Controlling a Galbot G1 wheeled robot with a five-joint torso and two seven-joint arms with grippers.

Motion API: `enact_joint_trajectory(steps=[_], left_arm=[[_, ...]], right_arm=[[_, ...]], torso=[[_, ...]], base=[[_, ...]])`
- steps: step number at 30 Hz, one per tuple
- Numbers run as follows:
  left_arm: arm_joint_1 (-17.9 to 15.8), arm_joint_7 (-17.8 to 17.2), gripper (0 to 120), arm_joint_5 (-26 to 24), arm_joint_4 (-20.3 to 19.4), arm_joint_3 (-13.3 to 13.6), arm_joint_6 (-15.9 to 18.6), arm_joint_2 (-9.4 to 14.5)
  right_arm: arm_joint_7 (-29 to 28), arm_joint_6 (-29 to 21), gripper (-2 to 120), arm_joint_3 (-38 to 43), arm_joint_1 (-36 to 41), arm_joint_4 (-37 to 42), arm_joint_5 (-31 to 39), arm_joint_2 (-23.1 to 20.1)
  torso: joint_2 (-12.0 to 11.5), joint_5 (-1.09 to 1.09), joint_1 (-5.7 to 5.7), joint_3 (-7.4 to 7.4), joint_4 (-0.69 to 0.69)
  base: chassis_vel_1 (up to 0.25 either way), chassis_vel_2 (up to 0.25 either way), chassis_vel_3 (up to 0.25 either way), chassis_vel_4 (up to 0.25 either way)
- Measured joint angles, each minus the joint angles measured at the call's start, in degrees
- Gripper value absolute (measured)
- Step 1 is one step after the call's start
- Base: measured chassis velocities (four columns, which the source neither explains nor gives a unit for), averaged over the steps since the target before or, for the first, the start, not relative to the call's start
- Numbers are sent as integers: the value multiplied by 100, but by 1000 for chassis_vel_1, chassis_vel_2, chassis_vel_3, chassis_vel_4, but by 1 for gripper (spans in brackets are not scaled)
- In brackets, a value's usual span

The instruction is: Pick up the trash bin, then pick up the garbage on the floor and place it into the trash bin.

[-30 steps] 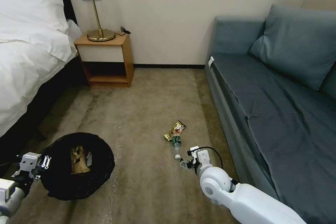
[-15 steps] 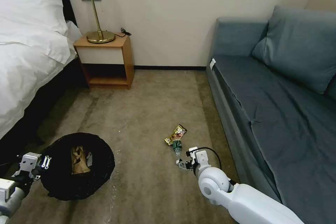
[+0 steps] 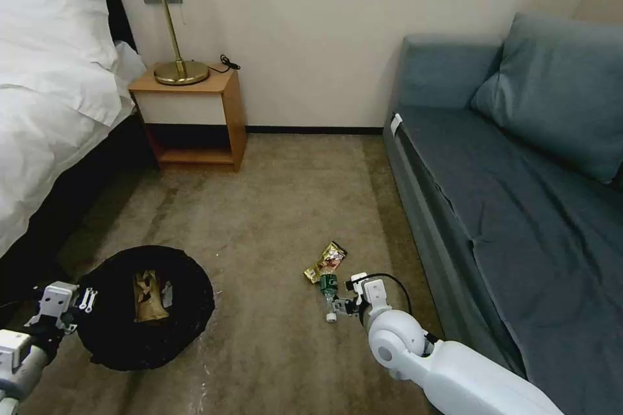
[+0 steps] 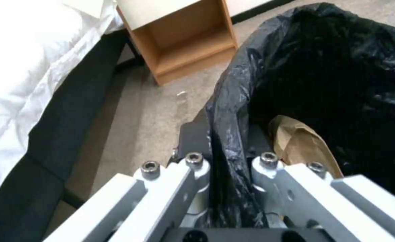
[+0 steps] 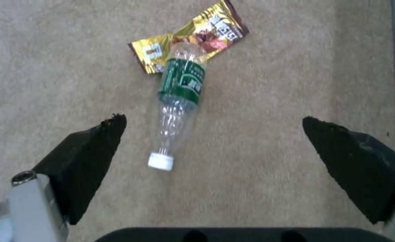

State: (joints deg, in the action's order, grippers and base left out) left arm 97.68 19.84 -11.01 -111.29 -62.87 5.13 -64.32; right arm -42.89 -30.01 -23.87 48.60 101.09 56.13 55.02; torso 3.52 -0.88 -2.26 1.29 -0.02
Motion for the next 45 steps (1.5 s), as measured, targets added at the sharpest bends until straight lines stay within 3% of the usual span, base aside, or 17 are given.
enact_joint_trajectory(steps=[28, 45], left_arm=[[61, 61, 6, 39, 19, -25, -76, -46], [-1, 81, 6, 30, 167, -27, -125, -39]], right_arm=[[-42, -30, 100, -61, 66, -87, -89, 78], [-56, -123, 100, -511, -336, -241, 107, 284]], torso=[[0, 1, 0, 0, 0], [0, 0, 0, 0, 0]], base=[[-84, 84, 88, -83], [-62, 51, 51, -57]])
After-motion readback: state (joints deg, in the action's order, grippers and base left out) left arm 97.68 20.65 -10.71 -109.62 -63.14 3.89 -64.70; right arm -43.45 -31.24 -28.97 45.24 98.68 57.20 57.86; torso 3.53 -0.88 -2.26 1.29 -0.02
